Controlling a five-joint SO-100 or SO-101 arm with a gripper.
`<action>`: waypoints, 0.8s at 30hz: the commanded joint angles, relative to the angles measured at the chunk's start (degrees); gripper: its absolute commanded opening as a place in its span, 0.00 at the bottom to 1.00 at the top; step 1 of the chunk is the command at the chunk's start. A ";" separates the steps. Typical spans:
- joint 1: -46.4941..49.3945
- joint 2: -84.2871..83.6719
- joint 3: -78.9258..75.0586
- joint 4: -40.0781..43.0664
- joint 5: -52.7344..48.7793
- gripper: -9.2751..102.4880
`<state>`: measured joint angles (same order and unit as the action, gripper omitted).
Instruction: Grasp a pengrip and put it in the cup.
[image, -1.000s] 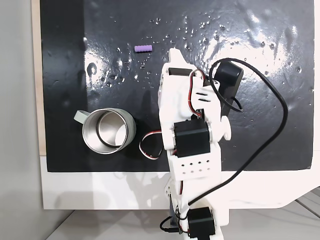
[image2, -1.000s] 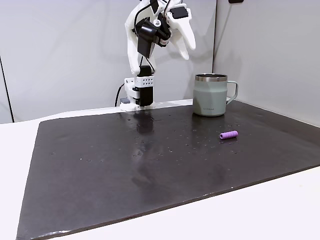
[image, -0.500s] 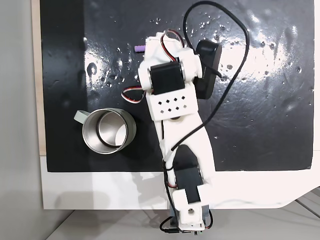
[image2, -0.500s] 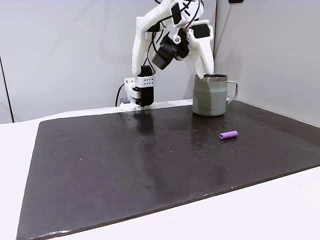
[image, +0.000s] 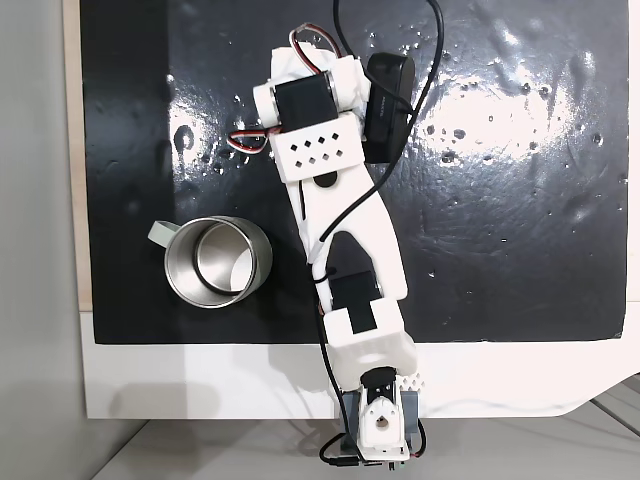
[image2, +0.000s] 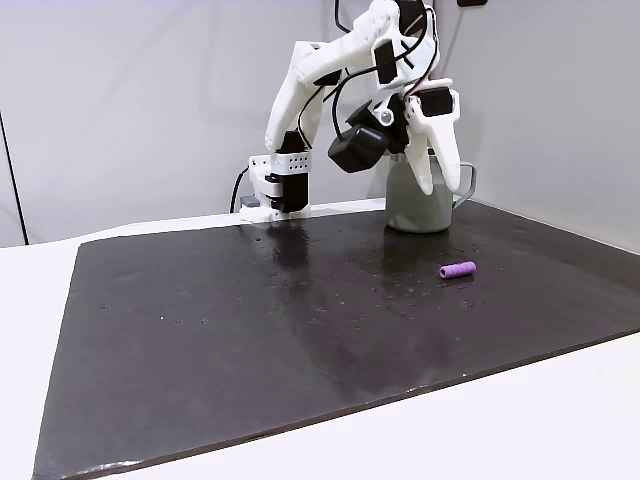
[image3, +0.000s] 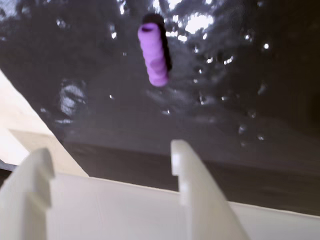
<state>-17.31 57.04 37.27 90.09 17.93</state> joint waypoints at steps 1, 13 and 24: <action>0.53 -2.55 -7.56 0.44 -0.62 0.30; -0.70 -17.84 -20.65 0.09 -0.88 0.30; -2.99 -29.00 -28.04 -0.18 -0.79 0.29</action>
<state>-19.69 28.30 13.54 90.00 17.93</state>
